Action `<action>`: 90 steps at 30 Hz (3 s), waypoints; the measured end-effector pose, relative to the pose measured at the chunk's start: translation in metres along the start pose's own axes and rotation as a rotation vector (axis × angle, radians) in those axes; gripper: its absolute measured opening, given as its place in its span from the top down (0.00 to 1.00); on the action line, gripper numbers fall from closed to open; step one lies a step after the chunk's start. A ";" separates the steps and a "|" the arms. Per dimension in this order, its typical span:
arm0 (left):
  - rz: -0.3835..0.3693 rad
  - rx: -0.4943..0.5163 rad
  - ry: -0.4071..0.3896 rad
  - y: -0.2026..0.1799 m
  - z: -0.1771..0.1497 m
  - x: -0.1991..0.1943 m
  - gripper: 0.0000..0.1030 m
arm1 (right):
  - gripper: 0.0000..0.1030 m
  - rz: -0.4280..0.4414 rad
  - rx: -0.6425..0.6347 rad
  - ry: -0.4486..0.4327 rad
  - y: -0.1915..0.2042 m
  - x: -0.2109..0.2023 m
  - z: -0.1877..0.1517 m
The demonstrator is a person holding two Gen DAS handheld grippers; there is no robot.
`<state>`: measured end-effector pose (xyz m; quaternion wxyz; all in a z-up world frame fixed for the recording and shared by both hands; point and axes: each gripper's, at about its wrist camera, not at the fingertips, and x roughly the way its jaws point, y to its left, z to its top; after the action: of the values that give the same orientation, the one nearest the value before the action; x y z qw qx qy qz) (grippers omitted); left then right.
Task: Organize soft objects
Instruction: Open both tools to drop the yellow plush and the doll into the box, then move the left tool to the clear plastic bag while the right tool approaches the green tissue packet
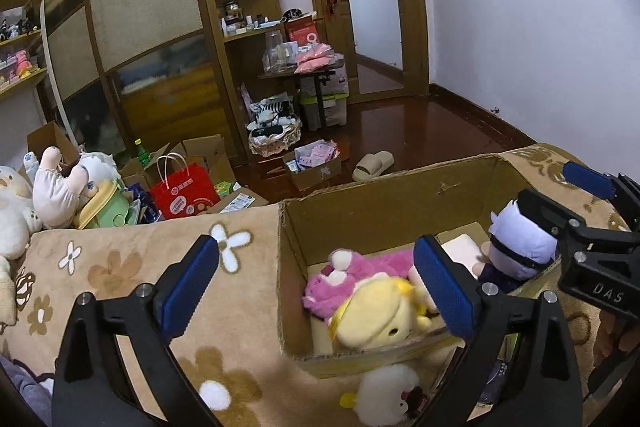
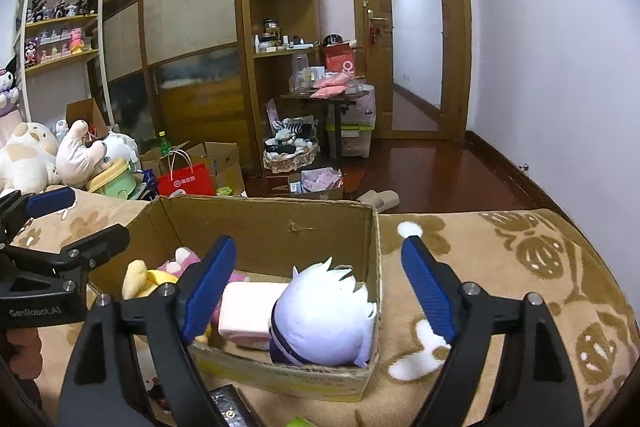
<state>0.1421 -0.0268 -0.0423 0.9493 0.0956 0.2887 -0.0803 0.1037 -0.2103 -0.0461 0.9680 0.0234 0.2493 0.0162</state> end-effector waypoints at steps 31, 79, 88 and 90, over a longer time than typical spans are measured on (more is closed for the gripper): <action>0.042 -0.055 0.064 0.013 -0.019 -0.087 0.05 | 0.01 0.042 0.037 0.008 0.008 -0.085 -0.004; -0.057 -0.091 0.376 0.000 -0.064 -0.052 0.05 | 0.01 0.012 0.053 0.231 0.006 -0.055 -0.049; -0.070 -0.103 0.457 -0.003 -0.074 -0.031 0.05 | 0.01 -0.013 0.068 0.319 0.002 -0.032 -0.064; -0.074 -0.111 0.474 -0.003 -0.076 -0.028 0.05 | 0.01 -0.016 0.078 0.338 -0.001 -0.028 -0.067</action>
<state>0.0777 -0.0096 -0.0889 0.8551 0.0488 0.5107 -0.0744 0.0468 -0.2100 -0.0918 0.9108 0.0559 0.4091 0.0024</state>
